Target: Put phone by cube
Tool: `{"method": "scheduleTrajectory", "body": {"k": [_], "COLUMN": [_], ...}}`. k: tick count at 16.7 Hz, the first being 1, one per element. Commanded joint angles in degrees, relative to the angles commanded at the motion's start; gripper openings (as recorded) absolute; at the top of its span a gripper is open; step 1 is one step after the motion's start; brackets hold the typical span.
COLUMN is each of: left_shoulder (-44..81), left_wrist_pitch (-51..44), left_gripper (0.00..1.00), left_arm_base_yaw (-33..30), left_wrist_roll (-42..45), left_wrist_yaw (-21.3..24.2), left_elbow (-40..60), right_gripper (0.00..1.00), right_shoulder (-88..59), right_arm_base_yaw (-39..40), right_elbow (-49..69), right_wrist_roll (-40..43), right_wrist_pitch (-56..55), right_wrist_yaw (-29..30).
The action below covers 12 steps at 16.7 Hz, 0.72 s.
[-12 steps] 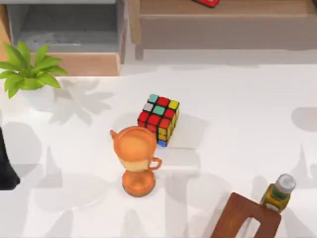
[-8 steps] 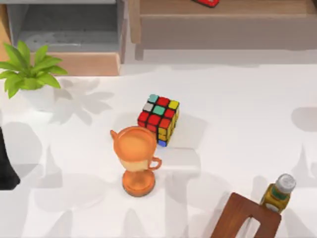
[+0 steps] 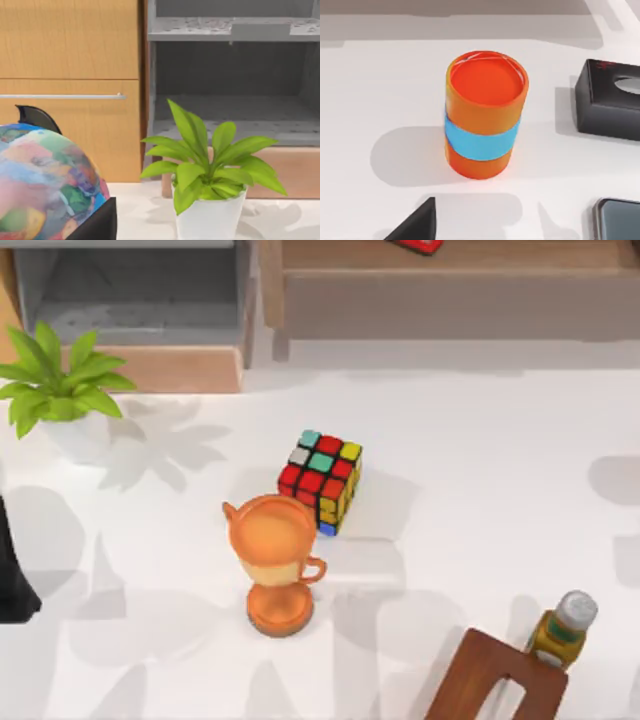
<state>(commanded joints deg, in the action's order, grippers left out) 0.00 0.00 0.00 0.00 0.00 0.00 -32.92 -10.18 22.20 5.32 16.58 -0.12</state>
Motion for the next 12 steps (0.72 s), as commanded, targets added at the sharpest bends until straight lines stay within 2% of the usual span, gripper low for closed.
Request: {"method": "scheduleTrajectory", "body": {"k": [7,12], "left_shoulder": [0.0,0.0], "left_wrist_pitch": [0.0,0.0], "left_gripper": [1.0,1.0], "left_arm_base_yaw": [0.0,0.0], "left_wrist_roll": [0.0,0.0], "left_wrist_yaw": [0.0,0.0], "left_elbow": [0.0,0.0], "right_gripper": [1.0,1.0], "right_shoulder": [-41.9,-63.3], "right_arm_base_yaw": [-10.9,-16.8], "right_elbow": [22.7,35.9], "right_wrist_roll": [5.5,8.6], "right_wrist_pitch": [19.2,28.8], "right_wrist_yaw": [-0.4,-0.5]}}
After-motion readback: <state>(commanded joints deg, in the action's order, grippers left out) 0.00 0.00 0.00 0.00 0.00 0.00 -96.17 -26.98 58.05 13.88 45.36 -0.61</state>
